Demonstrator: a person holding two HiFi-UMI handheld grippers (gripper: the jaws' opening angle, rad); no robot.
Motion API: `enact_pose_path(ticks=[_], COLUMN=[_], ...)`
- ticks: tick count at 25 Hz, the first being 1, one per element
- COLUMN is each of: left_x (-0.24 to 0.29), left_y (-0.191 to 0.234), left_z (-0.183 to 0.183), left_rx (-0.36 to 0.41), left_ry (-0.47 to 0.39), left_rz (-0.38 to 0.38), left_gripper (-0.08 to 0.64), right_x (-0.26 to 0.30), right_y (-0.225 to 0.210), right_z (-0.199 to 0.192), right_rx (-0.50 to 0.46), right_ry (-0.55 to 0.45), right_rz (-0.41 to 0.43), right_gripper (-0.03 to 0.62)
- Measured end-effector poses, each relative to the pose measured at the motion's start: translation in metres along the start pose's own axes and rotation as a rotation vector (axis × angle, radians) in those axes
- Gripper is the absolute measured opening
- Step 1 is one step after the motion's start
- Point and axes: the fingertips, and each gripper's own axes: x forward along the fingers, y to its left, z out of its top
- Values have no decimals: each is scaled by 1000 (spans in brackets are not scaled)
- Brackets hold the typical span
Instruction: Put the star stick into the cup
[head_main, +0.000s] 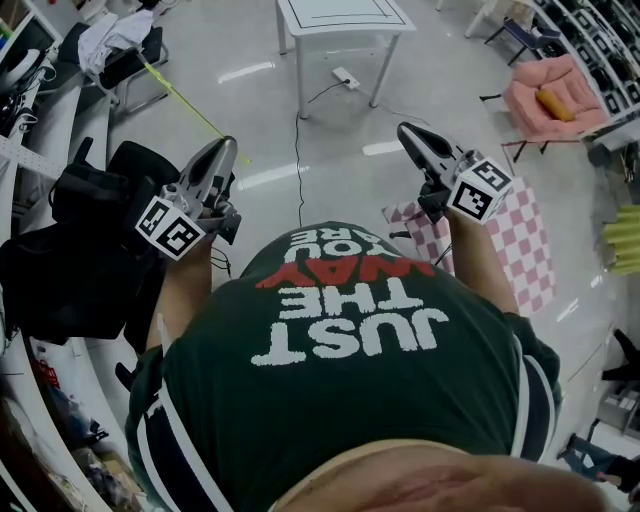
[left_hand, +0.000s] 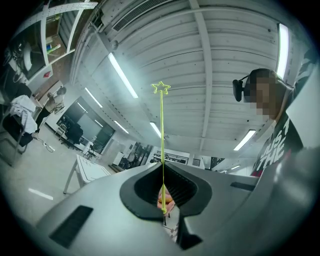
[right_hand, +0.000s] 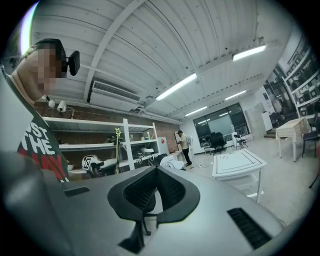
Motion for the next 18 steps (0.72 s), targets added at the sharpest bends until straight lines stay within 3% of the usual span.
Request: enact_pose_path(ticks=[12,18], left_x=[82,109], left_y=[-42,-42], left_z=[-44,-60], left_rx=[-19,-29], left_ry=[37,70], left_rz=[-31,-55], left_gripper=[14,14], right_x=[-60,-66], right_y=[-56,-86], right_z=[3,-5], right_rx=[10,27], right_ry=[8,6], right_rz=[4,-8], right_gripper=[34,34])
